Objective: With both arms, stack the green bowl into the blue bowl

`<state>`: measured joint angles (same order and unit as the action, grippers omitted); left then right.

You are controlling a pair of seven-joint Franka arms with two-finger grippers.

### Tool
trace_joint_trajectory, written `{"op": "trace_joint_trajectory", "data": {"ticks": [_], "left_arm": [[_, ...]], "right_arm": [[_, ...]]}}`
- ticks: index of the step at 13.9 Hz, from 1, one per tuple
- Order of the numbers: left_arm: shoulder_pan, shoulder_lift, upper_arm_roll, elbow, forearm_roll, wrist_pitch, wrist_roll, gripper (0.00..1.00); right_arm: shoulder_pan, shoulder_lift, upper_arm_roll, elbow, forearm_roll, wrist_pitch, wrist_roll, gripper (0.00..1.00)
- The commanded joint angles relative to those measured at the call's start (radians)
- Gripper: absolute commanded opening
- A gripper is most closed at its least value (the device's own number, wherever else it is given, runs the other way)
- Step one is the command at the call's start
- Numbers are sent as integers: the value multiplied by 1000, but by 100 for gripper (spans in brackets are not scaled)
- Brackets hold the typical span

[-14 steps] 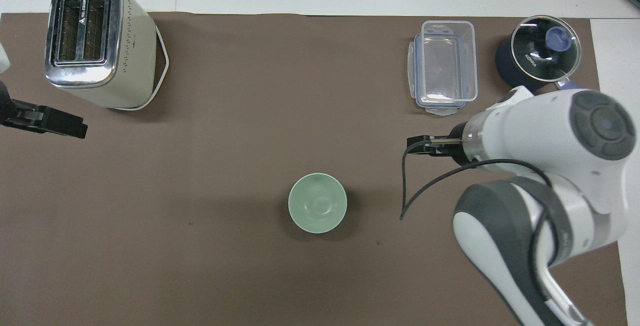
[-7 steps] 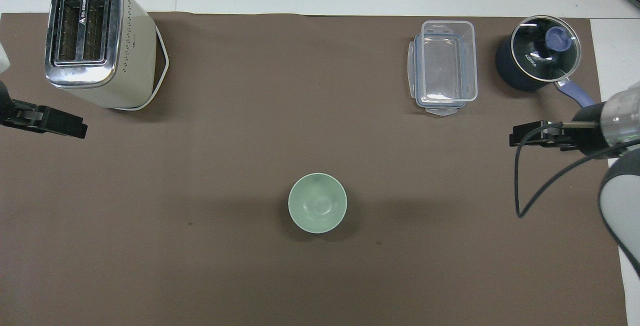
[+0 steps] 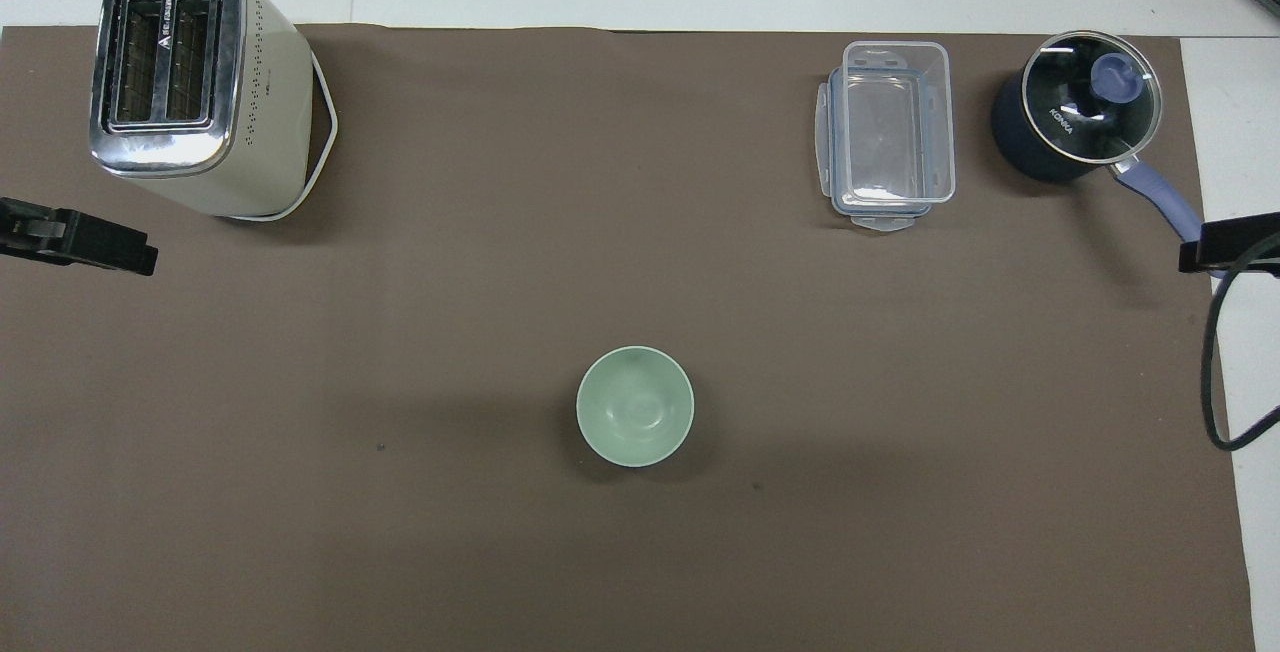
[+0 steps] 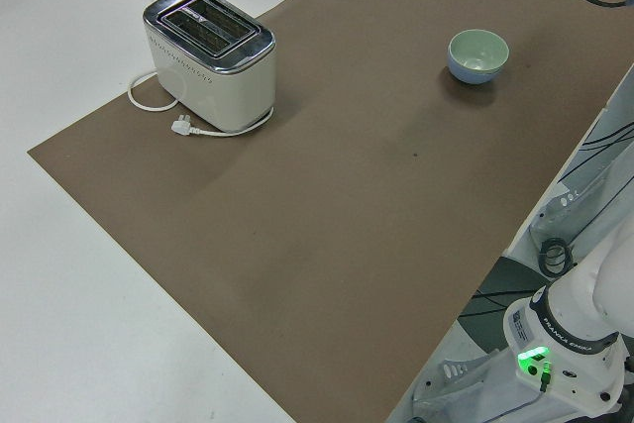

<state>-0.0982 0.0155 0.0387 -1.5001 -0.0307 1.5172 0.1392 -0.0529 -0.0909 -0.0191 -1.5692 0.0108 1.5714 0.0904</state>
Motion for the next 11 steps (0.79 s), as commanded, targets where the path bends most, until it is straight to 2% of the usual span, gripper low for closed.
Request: {"op": "trace_joint_trajectory", "data": {"ticks": [1, 7, 11], "left_arm": [[18, -25, -10, -25, 15, -5, 14, 100], [17, -25, -11, -25, 15, -2, 13, 100], [15, -25, -11, -25, 15, -2, 11, 100]], "right_arm": [[-5, -10, 11, -29, -20, -13, -17, 100], [-8, 8, 7, 26, -15, -105, -52, 100], [-4, 0, 7, 12, -22, -85, -78, 100]]}}
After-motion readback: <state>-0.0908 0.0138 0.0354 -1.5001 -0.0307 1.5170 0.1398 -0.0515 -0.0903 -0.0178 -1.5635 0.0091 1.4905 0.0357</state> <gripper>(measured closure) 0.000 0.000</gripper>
